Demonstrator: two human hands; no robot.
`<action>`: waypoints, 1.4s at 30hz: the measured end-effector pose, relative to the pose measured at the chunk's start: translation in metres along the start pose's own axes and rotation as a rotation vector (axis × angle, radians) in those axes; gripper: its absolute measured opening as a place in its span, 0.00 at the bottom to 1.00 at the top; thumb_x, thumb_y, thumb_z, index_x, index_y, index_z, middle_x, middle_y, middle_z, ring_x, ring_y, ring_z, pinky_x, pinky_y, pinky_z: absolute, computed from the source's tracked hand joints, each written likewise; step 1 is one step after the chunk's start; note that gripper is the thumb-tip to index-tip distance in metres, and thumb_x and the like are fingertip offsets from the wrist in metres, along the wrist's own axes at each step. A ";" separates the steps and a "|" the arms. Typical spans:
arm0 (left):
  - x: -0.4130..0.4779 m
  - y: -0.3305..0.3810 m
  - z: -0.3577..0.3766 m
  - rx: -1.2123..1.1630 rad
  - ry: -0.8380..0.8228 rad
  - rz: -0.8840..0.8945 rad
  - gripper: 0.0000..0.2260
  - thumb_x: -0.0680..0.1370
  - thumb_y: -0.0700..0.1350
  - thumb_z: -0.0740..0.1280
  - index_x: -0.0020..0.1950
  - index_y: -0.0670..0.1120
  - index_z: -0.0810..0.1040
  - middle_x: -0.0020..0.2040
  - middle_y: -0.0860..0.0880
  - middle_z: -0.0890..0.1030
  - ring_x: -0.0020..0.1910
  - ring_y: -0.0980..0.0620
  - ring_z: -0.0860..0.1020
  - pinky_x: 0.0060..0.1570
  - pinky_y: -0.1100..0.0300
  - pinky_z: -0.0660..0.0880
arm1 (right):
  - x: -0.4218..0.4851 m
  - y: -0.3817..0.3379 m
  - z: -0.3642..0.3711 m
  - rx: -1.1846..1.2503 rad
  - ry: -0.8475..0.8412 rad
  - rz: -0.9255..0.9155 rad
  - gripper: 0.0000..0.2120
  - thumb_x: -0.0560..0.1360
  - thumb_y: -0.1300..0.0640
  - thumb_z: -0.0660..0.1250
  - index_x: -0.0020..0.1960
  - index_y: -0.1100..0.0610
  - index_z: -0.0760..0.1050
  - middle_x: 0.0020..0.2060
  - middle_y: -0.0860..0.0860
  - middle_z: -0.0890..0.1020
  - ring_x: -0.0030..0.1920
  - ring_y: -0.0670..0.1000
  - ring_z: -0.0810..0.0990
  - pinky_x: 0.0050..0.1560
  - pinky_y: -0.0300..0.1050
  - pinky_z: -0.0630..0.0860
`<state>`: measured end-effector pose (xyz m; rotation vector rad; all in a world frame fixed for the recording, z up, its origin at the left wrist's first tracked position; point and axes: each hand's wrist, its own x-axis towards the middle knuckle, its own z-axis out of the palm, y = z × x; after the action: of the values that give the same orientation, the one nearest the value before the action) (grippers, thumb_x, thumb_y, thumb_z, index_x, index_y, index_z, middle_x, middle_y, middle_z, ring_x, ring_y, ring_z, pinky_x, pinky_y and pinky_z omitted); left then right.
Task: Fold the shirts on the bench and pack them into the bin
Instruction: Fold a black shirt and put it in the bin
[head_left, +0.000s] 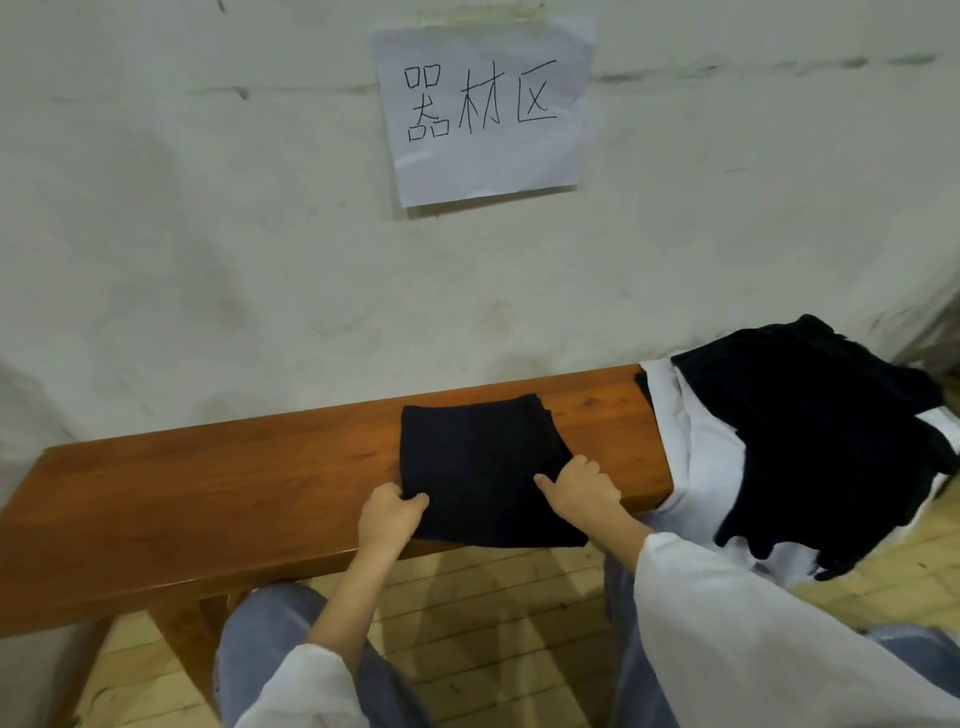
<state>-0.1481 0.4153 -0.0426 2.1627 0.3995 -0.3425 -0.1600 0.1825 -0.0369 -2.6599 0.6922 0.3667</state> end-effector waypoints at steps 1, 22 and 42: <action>0.002 0.002 0.000 -0.183 -0.012 -0.058 0.07 0.75 0.40 0.68 0.50 0.39 0.74 0.48 0.41 0.79 0.47 0.44 0.78 0.46 0.50 0.78 | -0.001 0.000 0.001 0.003 0.003 -0.035 0.29 0.77 0.39 0.60 0.65 0.62 0.63 0.60 0.58 0.73 0.59 0.59 0.75 0.57 0.51 0.74; -0.093 0.164 0.097 -0.322 -0.681 0.200 0.14 0.76 0.33 0.64 0.59 0.45 0.80 0.56 0.49 0.76 0.51 0.52 0.76 0.38 0.60 0.77 | -0.068 0.193 -0.071 0.884 0.361 0.224 0.16 0.76 0.67 0.58 0.51 0.57 0.83 0.45 0.48 0.81 0.47 0.49 0.78 0.43 0.31 0.73; -0.210 0.096 0.496 0.518 -1.127 0.108 0.19 0.72 0.28 0.62 0.55 0.47 0.80 0.59 0.41 0.76 0.57 0.43 0.75 0.40 0.57 0.78 | -0.181 0.510 0.096 1.144 0.285 0.993 0.18 0.74 0.69 0.63 0.61 0.60 0.78 0.61 0.54 0.79 0.62 0.54 0.75 0.61 0.45 0.71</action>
<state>-0.3489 -0.0756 -0.1754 2.0551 -0.4931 -1.6116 -0.5883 -0.1175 -0.2061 -1.1666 1.6481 -0.1737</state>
